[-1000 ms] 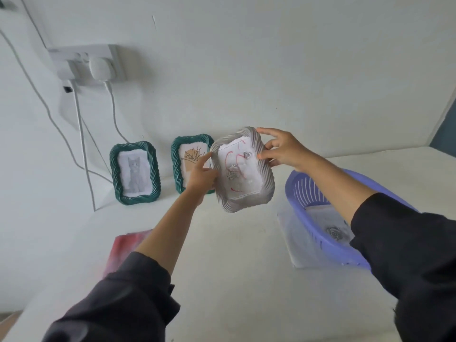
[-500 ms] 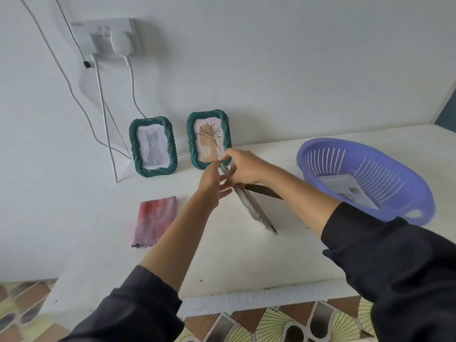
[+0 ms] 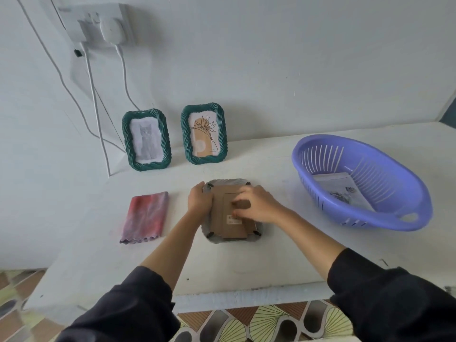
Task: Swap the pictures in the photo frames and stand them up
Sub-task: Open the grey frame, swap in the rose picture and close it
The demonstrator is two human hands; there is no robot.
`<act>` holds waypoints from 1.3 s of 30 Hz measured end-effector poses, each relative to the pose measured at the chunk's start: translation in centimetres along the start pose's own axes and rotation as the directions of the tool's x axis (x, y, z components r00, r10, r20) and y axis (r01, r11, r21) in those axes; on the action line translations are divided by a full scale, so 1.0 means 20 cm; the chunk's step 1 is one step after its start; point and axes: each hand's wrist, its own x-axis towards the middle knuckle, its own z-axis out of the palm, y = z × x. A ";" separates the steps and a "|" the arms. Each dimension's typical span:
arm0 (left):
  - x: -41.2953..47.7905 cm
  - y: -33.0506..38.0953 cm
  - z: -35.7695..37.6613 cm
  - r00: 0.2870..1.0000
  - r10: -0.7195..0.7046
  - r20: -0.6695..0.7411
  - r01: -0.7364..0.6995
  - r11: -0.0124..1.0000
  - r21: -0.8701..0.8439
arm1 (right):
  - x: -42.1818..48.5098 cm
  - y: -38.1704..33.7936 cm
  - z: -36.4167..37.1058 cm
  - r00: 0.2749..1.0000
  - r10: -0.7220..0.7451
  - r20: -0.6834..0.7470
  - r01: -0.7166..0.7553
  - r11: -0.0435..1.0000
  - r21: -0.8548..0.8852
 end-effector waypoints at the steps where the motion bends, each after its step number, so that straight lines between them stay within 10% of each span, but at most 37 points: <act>1: -0.01 0.00 0.01 1.000 0.011 -0.021 -0.010 1.000 0.017 | -0.01 0.02 0.02 1.000 -0.005 -0.008 0.005 0.999 -0.042; 27: 0.20 0.04 -0.10 0.927 0.310 0.211 -0.368 0.859 0.355 | 0.28 0.24 -0.04 0.977 0.083 -0.196 -0.069 0.995 0.074; 39: 0.21 0.05 0.01 0.940 0.330 0.084 -0.339 0.875 0.347 | 0.34 0.28 -0.02 0.951 0.048 -0.305 -0.040 0.999 0.034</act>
